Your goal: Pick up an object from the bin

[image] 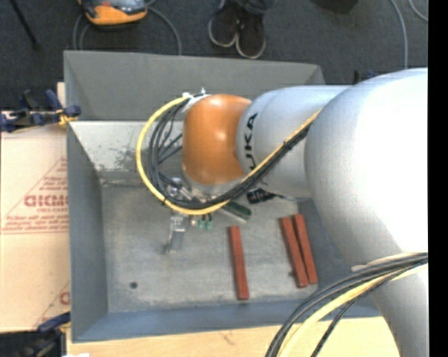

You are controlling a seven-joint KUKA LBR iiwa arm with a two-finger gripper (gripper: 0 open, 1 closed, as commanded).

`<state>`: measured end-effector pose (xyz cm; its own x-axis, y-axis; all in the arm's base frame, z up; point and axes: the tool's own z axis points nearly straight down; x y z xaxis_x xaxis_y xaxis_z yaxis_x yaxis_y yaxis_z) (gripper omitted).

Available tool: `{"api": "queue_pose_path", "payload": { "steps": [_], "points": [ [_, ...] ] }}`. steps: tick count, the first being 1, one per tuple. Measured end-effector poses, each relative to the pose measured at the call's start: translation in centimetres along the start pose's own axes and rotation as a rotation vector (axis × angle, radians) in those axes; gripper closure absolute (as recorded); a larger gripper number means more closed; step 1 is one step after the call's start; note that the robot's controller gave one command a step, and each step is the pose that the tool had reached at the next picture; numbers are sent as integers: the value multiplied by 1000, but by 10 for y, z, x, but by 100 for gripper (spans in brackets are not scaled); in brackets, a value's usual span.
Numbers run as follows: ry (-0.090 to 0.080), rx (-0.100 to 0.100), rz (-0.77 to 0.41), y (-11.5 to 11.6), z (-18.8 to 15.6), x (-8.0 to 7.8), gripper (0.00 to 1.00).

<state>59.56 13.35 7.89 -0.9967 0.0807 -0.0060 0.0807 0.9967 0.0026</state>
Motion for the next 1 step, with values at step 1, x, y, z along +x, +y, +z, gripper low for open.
{"api": "queue_pose_path", "payload": {
  "steps": [1],
  "points": [
    [2, 2, -129, -17, 7, -22, 0]
  ]
}}
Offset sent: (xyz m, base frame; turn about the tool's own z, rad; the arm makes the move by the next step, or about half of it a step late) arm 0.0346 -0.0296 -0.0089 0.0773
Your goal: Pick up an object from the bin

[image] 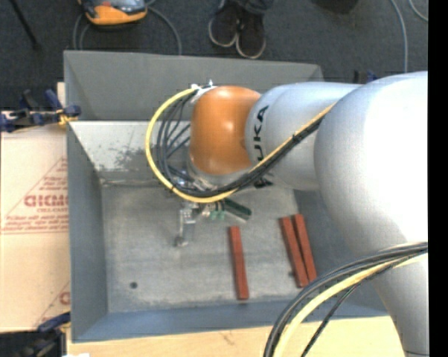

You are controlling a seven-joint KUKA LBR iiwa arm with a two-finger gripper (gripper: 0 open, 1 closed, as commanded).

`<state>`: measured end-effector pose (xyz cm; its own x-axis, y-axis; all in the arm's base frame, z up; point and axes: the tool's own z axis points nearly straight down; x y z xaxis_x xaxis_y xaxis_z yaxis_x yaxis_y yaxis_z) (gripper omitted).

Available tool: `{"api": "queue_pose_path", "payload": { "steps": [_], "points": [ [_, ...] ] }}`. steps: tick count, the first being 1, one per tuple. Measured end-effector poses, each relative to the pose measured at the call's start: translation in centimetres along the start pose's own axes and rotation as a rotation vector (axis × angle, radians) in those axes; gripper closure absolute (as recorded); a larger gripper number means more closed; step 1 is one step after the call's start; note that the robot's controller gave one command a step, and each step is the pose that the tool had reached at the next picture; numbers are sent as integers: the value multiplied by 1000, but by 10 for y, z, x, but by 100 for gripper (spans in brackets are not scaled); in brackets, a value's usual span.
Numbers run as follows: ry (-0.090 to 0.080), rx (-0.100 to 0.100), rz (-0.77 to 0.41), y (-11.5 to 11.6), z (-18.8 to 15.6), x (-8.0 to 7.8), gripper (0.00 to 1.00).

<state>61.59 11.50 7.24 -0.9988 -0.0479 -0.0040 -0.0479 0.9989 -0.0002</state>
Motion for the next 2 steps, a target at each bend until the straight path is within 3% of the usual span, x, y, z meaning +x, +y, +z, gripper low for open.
{"api": "queue_pose_path", "payload": {
  "steps": [1, 2],
  "points": [
    [-3, -2, 67, -8, 0, -9, 0],
    [1, -1, 191, -21, 1, -8, 0]
  ]
}}
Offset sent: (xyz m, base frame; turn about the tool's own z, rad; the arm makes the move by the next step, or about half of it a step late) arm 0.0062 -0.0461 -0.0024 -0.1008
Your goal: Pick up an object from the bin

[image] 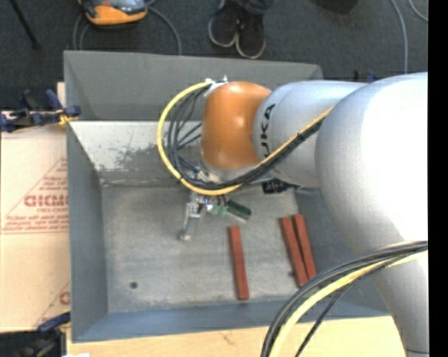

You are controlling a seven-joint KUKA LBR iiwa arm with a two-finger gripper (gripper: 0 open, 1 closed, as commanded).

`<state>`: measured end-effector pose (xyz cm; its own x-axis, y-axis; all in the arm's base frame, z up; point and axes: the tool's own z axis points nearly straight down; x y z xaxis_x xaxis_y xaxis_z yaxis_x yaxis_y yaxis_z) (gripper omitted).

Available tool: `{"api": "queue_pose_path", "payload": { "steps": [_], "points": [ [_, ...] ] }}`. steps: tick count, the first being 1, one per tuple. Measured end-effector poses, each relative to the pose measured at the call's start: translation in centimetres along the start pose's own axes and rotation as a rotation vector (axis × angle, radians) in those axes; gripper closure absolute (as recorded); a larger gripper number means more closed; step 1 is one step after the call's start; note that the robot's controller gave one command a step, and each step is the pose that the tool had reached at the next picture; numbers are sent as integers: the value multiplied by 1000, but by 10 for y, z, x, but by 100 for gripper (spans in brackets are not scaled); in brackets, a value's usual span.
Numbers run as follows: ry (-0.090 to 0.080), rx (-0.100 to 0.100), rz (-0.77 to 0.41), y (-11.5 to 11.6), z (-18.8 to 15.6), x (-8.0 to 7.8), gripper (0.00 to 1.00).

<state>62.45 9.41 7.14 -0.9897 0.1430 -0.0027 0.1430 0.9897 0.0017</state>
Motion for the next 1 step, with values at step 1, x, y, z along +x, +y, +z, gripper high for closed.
{"api": "queue_pose_path", "payload": {
  "steps": [1],
  "points": [
    [0, 1, -263, -34, 0, -2, 0]
  ]
}}
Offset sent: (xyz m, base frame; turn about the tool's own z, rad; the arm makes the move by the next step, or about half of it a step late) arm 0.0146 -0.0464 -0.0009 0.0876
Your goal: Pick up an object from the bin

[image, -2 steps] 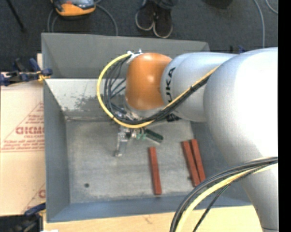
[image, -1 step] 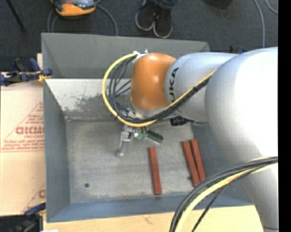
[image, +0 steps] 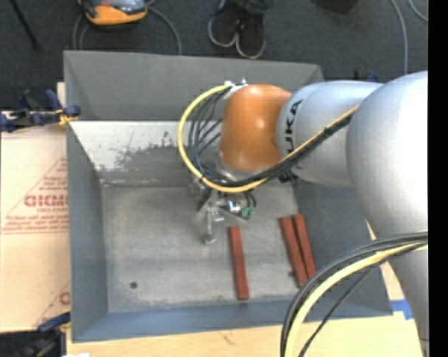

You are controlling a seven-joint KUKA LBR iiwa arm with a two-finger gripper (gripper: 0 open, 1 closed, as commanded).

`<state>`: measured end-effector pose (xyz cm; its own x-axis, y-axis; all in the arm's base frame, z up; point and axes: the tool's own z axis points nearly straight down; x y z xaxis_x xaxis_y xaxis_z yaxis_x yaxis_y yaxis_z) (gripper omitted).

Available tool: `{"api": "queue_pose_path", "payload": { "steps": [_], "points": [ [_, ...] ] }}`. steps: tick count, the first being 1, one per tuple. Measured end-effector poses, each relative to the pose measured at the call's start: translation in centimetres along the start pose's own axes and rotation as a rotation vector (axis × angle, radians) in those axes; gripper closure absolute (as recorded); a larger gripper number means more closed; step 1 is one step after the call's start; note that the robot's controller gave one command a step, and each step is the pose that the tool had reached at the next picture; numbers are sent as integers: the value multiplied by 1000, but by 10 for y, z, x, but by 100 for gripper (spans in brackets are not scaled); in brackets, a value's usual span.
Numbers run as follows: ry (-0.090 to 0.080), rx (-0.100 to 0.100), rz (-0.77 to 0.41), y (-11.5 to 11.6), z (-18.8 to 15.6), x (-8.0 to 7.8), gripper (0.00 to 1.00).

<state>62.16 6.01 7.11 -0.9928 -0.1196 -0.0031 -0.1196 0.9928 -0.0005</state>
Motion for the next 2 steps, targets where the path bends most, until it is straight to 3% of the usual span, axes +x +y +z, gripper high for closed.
{"api": "queue_pose_path", "payload": {
  "steps": [2],
  "points": [
    [-4, -2, 334, -32, 0, -8, 0]
  ]
}}
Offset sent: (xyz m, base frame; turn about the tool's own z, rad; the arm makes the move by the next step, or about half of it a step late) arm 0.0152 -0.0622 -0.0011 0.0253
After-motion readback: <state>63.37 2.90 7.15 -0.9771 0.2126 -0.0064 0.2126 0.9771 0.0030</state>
